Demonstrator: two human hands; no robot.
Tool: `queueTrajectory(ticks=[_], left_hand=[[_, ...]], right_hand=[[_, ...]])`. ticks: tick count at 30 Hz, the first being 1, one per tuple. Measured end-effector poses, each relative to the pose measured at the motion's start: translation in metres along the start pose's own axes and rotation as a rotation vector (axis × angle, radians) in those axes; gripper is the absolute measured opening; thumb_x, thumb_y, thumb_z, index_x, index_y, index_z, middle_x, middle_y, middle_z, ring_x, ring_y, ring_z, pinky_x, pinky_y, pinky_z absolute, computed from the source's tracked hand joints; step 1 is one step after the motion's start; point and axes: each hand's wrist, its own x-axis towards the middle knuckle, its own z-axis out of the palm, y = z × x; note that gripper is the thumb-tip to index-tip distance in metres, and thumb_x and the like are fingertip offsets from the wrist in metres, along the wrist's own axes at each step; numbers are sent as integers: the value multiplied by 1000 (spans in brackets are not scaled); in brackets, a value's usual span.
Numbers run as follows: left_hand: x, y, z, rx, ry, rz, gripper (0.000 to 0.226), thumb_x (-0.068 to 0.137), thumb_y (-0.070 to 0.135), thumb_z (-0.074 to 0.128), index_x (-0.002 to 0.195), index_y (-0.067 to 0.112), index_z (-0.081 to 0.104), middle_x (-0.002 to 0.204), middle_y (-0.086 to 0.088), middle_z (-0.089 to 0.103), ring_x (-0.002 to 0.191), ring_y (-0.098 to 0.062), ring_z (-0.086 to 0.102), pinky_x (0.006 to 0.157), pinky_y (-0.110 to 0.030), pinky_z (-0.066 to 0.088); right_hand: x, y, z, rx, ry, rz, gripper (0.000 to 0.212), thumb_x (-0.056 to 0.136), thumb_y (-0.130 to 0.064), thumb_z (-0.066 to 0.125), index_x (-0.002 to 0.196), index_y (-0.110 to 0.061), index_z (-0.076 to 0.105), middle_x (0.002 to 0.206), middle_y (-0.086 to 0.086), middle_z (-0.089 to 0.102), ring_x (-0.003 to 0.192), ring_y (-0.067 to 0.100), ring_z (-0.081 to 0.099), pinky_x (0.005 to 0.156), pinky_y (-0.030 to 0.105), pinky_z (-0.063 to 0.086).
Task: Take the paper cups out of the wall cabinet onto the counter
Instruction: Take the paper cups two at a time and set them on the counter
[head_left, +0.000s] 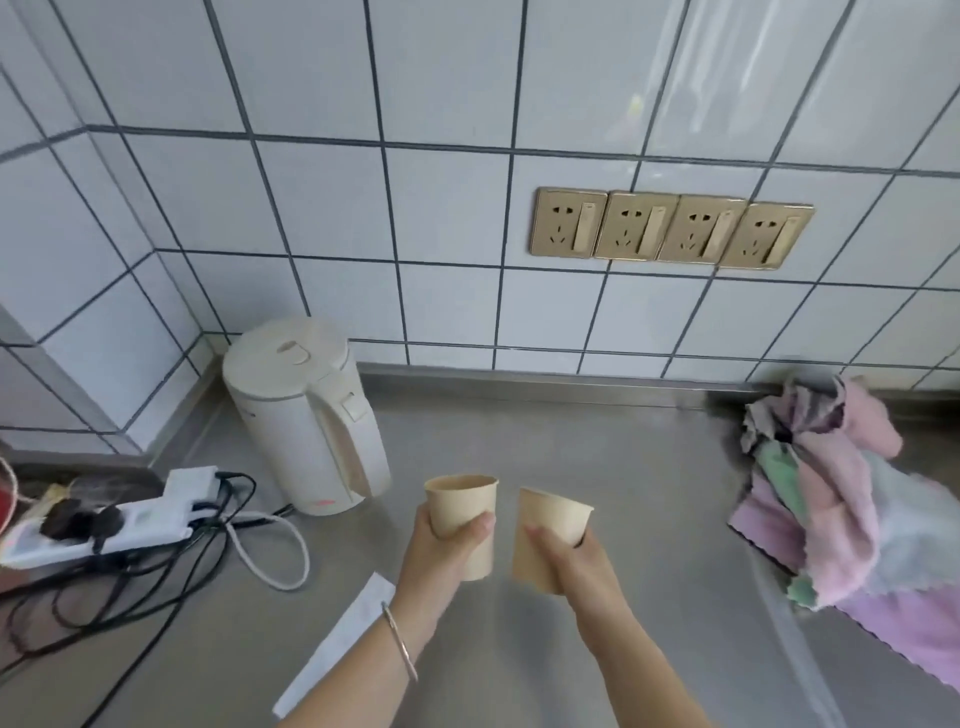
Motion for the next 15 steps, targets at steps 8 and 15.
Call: queueTrajectory(ticks=[8, 15], left_hand=[[95, 5, 27, 24, 56, 12, 80, 49, 42, 79, 117, 8, 52, 108, -12, 67, 83, -15, 64, 58, -17, 51], [162, 14, 38, 157, 190, 71, 59, 41, 44, 80, 92, 36, 52, 101, 8, 66, 96, -17, 64, 85, -34, 51]], right_hand=[[118, -26, -5, -108, -99, -32, 37, 77, -22, 74, 107, -26, 52, 93, -9, 64, 85, 8, 62, 66, 22, 48], [188, -28, 5, -213, -23, -83, 58, 68, -14, 81, 114, -26, 47, 103, -8, 62, 96, 10, 61, 72, 19, 45]])
